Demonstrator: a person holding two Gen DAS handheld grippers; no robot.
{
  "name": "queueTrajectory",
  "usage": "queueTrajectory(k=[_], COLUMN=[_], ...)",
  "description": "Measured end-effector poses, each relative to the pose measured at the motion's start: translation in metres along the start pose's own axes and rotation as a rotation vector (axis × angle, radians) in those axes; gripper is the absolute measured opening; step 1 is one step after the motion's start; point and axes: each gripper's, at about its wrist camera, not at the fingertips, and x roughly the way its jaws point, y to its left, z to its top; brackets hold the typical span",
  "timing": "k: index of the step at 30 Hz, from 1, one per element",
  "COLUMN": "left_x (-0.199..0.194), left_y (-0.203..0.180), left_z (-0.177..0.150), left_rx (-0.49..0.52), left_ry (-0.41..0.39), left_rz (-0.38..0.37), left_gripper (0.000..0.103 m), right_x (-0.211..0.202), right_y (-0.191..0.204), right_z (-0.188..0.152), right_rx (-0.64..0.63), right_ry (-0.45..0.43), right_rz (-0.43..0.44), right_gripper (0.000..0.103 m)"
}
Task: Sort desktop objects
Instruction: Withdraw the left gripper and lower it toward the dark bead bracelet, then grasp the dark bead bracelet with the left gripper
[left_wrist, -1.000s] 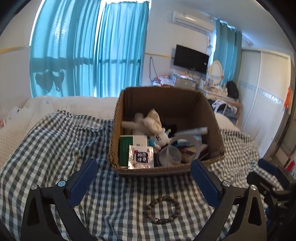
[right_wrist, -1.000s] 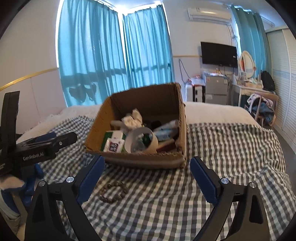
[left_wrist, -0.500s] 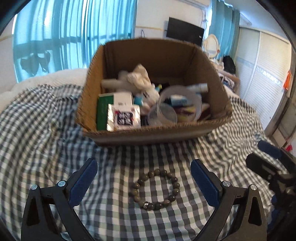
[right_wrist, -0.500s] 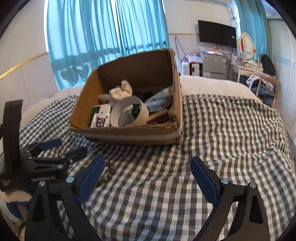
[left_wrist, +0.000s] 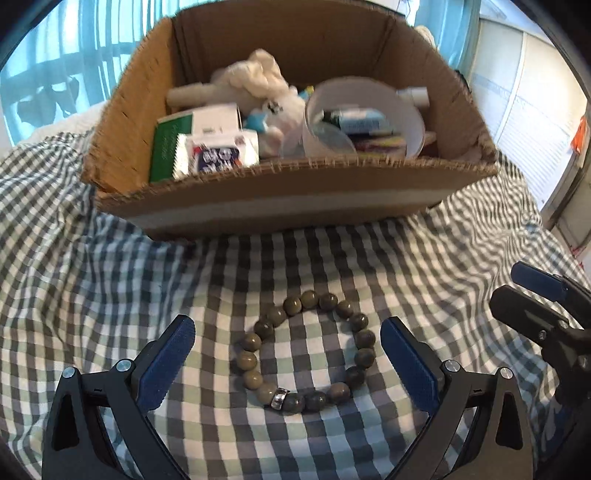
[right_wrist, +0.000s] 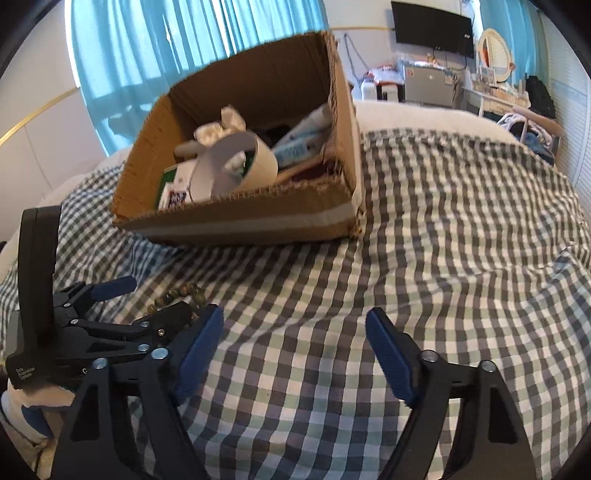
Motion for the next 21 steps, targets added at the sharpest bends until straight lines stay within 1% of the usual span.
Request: queueTrajectory(k=[5, 6, 7, 8, 9, 10, 12, 14, 16, 17, 18, 20, 21], left_x=[0.019, 0.021, 0.023, 0.025, 0.026, 0.027, 0.027, 0.027, 0.026, 0.024, 0.021, 0.016, 0.015], left_y=[-0.001, -0.001, -0.001, -0.001, -0.001, -0.001, -0.005, -0.011, -0.016, -0.018, -0.021, -0.025, -0.027], left_z=[-0.003, -0.003, -0.003, -0.003, -0.002, -0.002, -0.002, -0.002, -0.002, -0.002, -0.001, 0.0, 0.001], left_rx=[0.005, 0.004, 0.0, -0.004, -0.006, -0.006, 0.012, 0.033, 0.047, 0.052, 0.056, 0.075, 0.086], left_ry=[0.076, 0.082, 0.088, 0.094, 0.098, 0.101, 0.103, 0.105, 0.101, 0.097, 0.089, 0.07, 0.063], left_rz=[-0.004, -0.007, -0.017, -0.03, -0.04, -0.047, -0.051, -0.047, -0.04, -0.044, -0.046, -0.049, -0.045], left_gripper=[0.103, 0.102, 0.101, 0.097, 0.093, 0.091, 0.083, 0.078, 0.073, 0.064, 0.049, 0.029, 0.024], right_x=[0.015, 0.021, 0.027, 0.032, 0.035, 0.037, 0.039, 0.039, 0.04, 0.039, 0.038, 0.037, 0.036], right_y=[-0.001, -0.002, -0.003, -0.004, -0.003, -0.003, -0.002, -0.002, -0.002, -0.002, -0.002, -0.002, -0.001], right_z=[-0.005, -0.007, -0.009, -0.011, -0.013, -0.014, -0.015, -0.016, -0.016, -0.017, -0.017, -0.017, -0.016], right_rx=[-0.013, -0.013, -0.014, -0.016, -0.021, -0.026, -0.037, -0.044, -0.047, -0.049, -0.051, -0.054, -0.055], right_ry=[0.041, 0.056, 0.073, 0.088, 0.101, 0.106, 0.109, 0.108, 0.105, 0.101, 0.098, 0.09, 0.085], right_rz=[0.015, 0.019, 0.018, 0.016, 0.016, 0.02, 0.026, 0.031, 0.029, 0.027, 0.025, 0.021, 0.018], right_gripper=[0.075, 0.072, 0.061, 0.051, 0.048, 0.046, 0.046, 0.042, 0.042, 0.042, 0.042, 0.042, 0.042])
